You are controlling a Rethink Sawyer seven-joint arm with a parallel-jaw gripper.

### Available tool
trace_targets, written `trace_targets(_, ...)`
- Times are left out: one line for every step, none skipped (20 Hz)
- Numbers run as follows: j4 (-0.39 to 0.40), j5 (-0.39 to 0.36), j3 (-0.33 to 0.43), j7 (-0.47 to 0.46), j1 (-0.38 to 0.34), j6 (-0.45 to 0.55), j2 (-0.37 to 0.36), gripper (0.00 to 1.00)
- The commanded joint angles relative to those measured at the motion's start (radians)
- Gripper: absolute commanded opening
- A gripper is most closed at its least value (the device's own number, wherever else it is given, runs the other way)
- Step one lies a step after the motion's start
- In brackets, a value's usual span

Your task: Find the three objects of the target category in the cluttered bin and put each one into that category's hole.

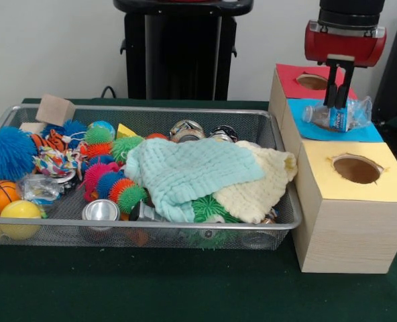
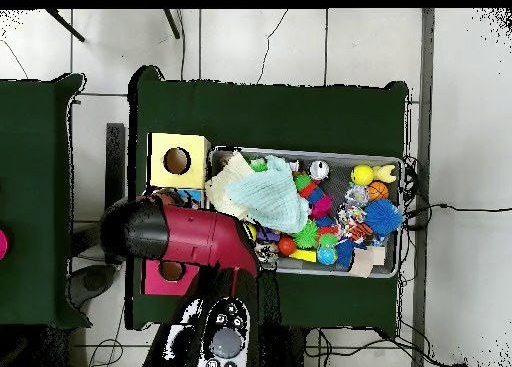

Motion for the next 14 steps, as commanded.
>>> trace_targets(0.102, -0.066, 0.049, 0.065, -0.039, 0.034, -0.006, 0.0)
trace_targets(0.114, -0.066, 0.053, 0.064, -0.042, 0.023, -0.008, 0.0)
trace_targets(0.12, -0.069, 0.054, 0.059, -0.045, 0.018, -0.011, 0.0)
trace_targets(0.124, -0.069, 0.055, 0.057, -0.046, 0.021, -0.015, 0.0)
trace_targets(0.128, -0.072, 0.055, 0.054, -0.048, 0.02, -0.018, 0.0)
trace_targets(0.132, -0.073, 0.057, 0.051, -0.05, 0.017, -0.018, 0.0)
trace_targets(0.137, -0.075, 0.062, 0.048, -0.054, 0.011, -0.017, 0.0)
trace_targets(0.139, -0.077, 0.064, 0.047, -0.056, 0.005, -0.014, 0.0)
trace_targets(0.137, -0.081, 0.066, 0.046, -0.058, 0.0, -0.01, 0.0)
trace_targets(0.136, -0.086, 0.07, 0.044, -0.062, -0.009, -0.003, 0.0)
trace_targets(0.134, -0.09, 0.073, 0.043, -0.065, -0.018, 0.004, 0.0)
trace_targets(0.13, -0.098, 0.078, 0.039, -0.071, -0.03, 0.015, 0.0)
trace_targets(0.126, -0.105, 0.082, 0.036, -0.076, -0.042, 0.026, 0.0)
trace_targets(0.12, -0.114, 0.087, 0.034, -0.082, -0.049, 0.038, 0.0)
